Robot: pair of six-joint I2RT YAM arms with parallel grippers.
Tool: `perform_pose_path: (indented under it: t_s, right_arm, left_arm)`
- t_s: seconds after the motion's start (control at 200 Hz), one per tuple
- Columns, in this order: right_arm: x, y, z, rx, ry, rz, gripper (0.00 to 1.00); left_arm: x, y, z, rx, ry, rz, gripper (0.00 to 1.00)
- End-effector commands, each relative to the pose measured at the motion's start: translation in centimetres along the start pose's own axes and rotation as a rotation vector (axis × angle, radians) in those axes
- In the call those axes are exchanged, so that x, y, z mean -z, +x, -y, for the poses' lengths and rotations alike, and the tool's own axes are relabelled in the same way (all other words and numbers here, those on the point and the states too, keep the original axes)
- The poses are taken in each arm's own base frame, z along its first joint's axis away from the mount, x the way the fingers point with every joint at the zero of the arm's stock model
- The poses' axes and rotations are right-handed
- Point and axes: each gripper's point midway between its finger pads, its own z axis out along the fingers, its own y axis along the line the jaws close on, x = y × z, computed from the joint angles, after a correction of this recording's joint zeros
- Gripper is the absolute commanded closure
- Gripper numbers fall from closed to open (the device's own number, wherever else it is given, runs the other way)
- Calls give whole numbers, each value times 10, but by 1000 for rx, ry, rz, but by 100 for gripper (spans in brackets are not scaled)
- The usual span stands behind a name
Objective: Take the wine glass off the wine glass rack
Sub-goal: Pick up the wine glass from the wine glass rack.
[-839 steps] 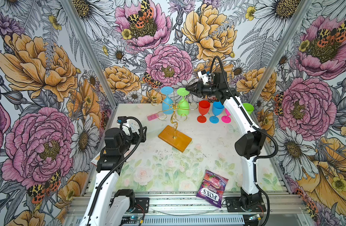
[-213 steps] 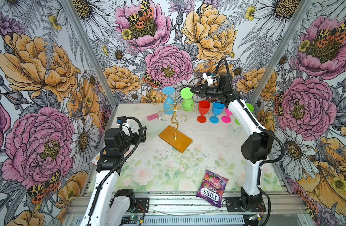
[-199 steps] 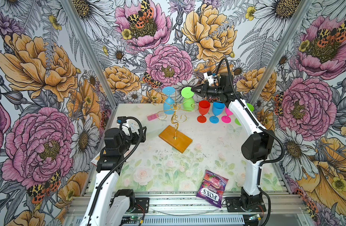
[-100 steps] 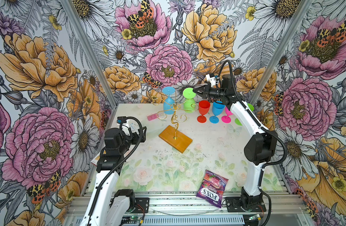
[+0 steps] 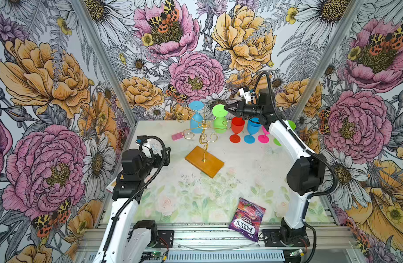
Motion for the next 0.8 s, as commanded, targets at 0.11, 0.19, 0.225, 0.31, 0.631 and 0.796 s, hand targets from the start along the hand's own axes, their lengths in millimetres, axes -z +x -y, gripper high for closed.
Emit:
perform_pose_path:
  t_s: [0.11, 0.19, 0.225, 0.31, 0.631, 0.796]
  right_arm:
    - [-5, 6, -34, 87, -54, -1, 100]
    - [-10, 6, -36, 93, -60, -6, 100]
    - [-11, 5, -37, 95, -61, -4, 100]
    - [-17, 3, -37, 93, -66, -7, 100]
    - [-31, -11, -35, 94, -82, 2, 100]
    - [-38, -20, -32, 91, -90, 7, 100]
  left_arm:
    - [2, -2, 1, -10, 16, 20, 1]
    - [1, -2, 1, -9, 16, 20, 1]
    - [2, -2, 1, -9, 16, 20, 1]
    - [1, -1, 1, -9, 17, 18, 1]
    - [1, -2, 1, -11, 13, 20, 1]
    - [1, -2, 1, -13, 13, 20, 1]
